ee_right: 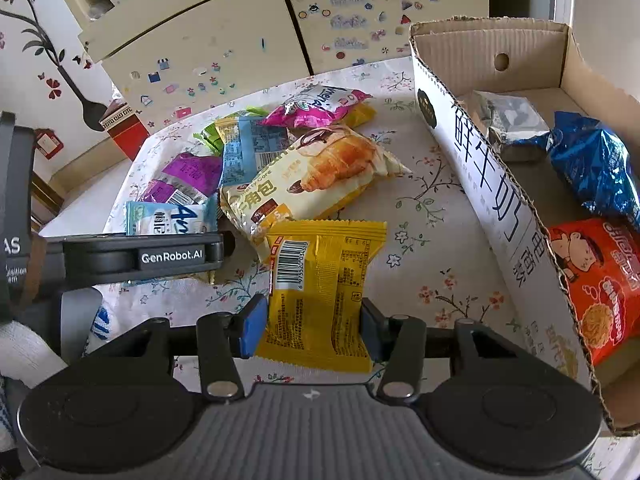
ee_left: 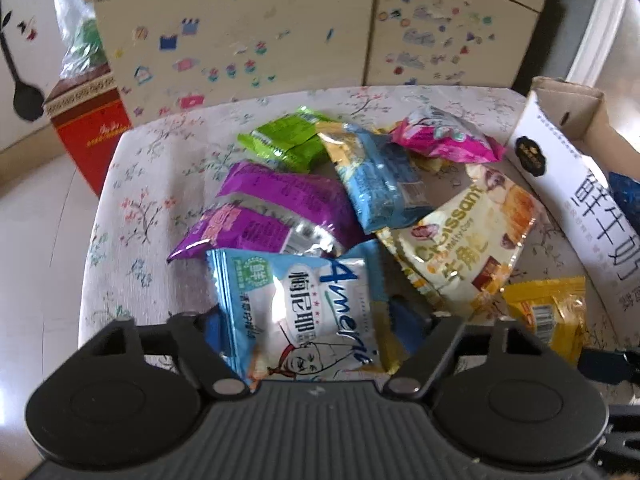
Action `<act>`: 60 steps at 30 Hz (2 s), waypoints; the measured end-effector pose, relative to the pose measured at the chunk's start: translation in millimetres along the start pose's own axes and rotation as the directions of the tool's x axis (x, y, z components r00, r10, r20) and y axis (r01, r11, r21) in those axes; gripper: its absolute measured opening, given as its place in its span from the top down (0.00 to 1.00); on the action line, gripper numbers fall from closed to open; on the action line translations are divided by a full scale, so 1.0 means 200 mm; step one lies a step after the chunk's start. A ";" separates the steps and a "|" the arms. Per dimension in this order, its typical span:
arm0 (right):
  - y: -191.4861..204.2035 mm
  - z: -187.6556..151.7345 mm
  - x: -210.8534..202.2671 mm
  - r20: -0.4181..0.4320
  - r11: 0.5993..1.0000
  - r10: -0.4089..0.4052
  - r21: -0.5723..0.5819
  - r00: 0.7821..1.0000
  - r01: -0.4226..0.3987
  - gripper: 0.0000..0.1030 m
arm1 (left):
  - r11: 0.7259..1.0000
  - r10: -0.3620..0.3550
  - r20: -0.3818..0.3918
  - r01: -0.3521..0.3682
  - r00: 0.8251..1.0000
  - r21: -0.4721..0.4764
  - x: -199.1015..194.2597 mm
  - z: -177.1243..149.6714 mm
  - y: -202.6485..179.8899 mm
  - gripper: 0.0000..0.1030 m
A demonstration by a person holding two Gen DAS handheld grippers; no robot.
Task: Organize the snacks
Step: 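Grasp the light-blue Ameria packet with the left tool while the right tool grasps the yellow packet, then carry the Ameria packet and yellow packet into the box and release both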
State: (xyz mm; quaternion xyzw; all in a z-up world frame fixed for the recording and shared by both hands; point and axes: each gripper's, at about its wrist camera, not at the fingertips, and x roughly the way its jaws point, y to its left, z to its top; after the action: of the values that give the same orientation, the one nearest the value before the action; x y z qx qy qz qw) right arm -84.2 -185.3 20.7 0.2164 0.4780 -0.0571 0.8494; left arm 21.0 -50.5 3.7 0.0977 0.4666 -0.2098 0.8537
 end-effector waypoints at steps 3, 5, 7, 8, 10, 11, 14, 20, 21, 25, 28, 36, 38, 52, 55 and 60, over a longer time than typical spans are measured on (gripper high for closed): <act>0.00 0.00 0.00 0.002 1.000 0.001 0.002 1.000 -0.001 0.46 | 0.999 -0.035 0.007 0.035 0.999 -0.013 -0.02 0.00 0.01 0.56; 0.00 0.00 0.00 0.002 1.000 0.001 0.003 1.000 -0.001 0.46 | 0.999 -0.035 0.010 0.035 0.999 -0.003 -0.03 0.00 0.01 0.64; 0.00 0.00 0.00 0.002 1.000 0.001 0.003 1.000 -0.001 0.46 | 0.999 -0.033 0.014 0.033 0.999 0.012 -0.04 -0.01 0.01 0.68; 0.00 0.00 0.00 0.003 1.000 0.001 0.004 1.000 -0.001 0.46 | 0.999 -0.032 0.017 0.032 0.999 0.012 -0.04 -0.02 0.02 0.70; 0.00 0.00 0.00 0.004 1.000 0.004 0.004 1.000 -0.004 0.46 | 0.999 -0.039 0.018 0.038 0.999 0.009 -0.05 -0.02 0.03 0.73; 0.00 0.00 0.00 0.004 1.000 0.005 0.003 1.000 -0.005 0.46 | 0.999 -0.045 0.017 0.044 0.999 0.004 -0.05 -0.03 0.04 0.73; 0.00 0.00 0.00 0.003 1.000 0.006 0.002 1.000 -0.006 0.46 | 0.998 -0.065 0.020 0.065 0.998 -0.018 -0.08 -0.03 0.06 0.76; 0.01 0.01 0.00 0.005 1.000 0.011 -0.003 1.000 -0.011 0.46 | 0.996 -0.077 0.039 0.078 0.996 -0.037 -0.12 -0.03 0.09 0.78; 0.01 0.01 0.00 0.005 1.000 0.012 -0.003 1.000 -0.012 0.46 | 0.996 -0.080 0.038 0.081 0.996 -0.038 -0.12 -0.03 0.09 0.79; 0.02 0.01 0.01 0.002 1.000 0.011 -0.004 1.000 -0.011 0.46 | 0.994 -0.106 0.041 0.107 0.993 -0.019 -0.12 -0.05 0.08 0.87; 0.02 0.01 0.01 0.004 1.000 0.012 -0.004 1.000 -0.012 0.46 | 0.994 -0.105 0.050 0.106 0.993 -0.003 -0.11 -0.06 0.05 0.88; 0.01 0.02 0.00 0.012 1.000 0.011 0.004 1.000 -0.011 0.46 | 0.993 -0.114 0.086 0.112 0.990 0.028 -0.14 -0.05 0.02 0.91; 0.01 0.01 0.00 0.017 1.000 0.013 0.006 1.000 -0.013 0.46 | 0.993 -0.120 0.091 0.118 0.989 0.028 -0.15 -0.05 0.01 0.91; -0.05 0.10 -0.15 0.109 0.997 0.050 0.052 0.993 -0.056 0.46 | 0.987 -0.158 0.199 0.145 0.967 0.075 -0.34 0.03 -0.09 0.91; -0.08 0.12 -0.20 0.138 0.996 0.055 0.064 0.989 -0.064 0.46 | 0.985 -0.170 0.224 0.157 0.960 0.077 -0.38 0.06 -0.11 0.91; -0.12 0.15 -0.27 0.187 0.994 0.059 0.083 0.981 -0.075 0.46 | 0.982 -0.186 0.259 0.171 0.948 0.078 -0.44 0.11 -0.15 0.91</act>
State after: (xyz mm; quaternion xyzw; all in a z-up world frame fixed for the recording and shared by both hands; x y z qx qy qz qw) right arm -96.6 -224.8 72.4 0.2639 0.3866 -0.0696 0.8809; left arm -18.3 -62.3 89.8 0.0496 0.3492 -0.3100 0.8829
